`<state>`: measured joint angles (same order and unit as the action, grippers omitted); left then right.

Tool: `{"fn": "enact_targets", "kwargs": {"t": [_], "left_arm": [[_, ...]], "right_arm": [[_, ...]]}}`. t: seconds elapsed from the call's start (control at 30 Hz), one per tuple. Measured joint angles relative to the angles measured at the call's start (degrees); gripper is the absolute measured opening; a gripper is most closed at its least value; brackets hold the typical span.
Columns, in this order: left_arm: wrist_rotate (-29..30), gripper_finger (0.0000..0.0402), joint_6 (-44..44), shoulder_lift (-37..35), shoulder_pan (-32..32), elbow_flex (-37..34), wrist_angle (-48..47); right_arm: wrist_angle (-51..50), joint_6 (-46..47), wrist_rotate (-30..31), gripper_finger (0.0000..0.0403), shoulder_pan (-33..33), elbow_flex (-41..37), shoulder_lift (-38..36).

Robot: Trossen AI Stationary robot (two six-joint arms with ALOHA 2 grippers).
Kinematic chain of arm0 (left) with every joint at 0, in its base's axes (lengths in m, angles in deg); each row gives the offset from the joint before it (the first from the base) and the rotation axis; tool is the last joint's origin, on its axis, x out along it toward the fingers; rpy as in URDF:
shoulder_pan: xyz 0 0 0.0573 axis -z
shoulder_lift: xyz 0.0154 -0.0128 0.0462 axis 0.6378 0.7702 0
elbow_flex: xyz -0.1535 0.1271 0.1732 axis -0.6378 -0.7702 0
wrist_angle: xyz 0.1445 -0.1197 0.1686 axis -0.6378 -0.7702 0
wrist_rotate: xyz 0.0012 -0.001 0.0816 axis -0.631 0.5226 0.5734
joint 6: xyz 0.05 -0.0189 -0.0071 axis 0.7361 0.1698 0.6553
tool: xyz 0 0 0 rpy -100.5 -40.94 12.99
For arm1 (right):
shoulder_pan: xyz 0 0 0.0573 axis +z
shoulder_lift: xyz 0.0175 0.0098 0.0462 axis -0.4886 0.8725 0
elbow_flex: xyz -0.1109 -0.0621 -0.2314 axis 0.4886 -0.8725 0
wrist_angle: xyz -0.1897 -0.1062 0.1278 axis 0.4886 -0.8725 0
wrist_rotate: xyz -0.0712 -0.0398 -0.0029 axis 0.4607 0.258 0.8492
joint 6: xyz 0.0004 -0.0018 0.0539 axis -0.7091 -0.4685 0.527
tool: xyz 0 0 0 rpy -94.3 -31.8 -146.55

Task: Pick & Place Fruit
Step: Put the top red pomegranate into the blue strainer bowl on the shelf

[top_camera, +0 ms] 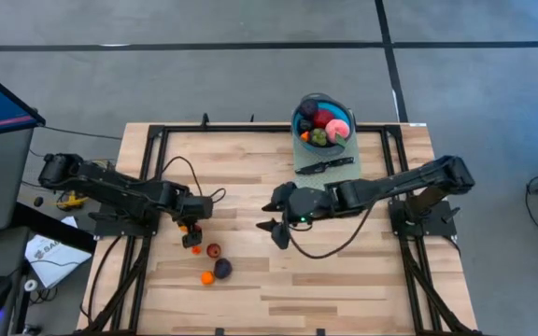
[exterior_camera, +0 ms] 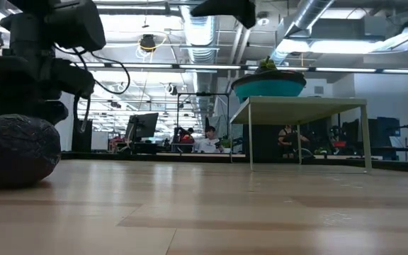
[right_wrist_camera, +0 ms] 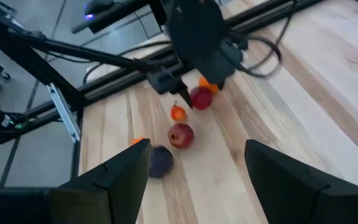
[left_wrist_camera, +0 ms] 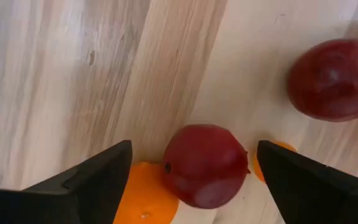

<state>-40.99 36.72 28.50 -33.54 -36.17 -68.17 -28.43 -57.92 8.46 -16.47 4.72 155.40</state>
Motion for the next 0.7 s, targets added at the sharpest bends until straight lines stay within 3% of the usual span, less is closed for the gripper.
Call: {"fn": "enact_targets", "kwargs": {"t": [0.4, 0.7], "left_arm": [[1.2, 0.0293, -0.1, 0.1, 0.0, -3.1, 2.5], [1.5, 0.0216, 0.2, 0.1, 0.0, -3.1, 2.8]], "right_arm": [[-3.8, 5.4, 0.0, 0.0255, 0.7, 1.8, 1.2], [-9.1, 10.6, -0.4, 0.0255, 1.2, 1.8, -0.8]]}}
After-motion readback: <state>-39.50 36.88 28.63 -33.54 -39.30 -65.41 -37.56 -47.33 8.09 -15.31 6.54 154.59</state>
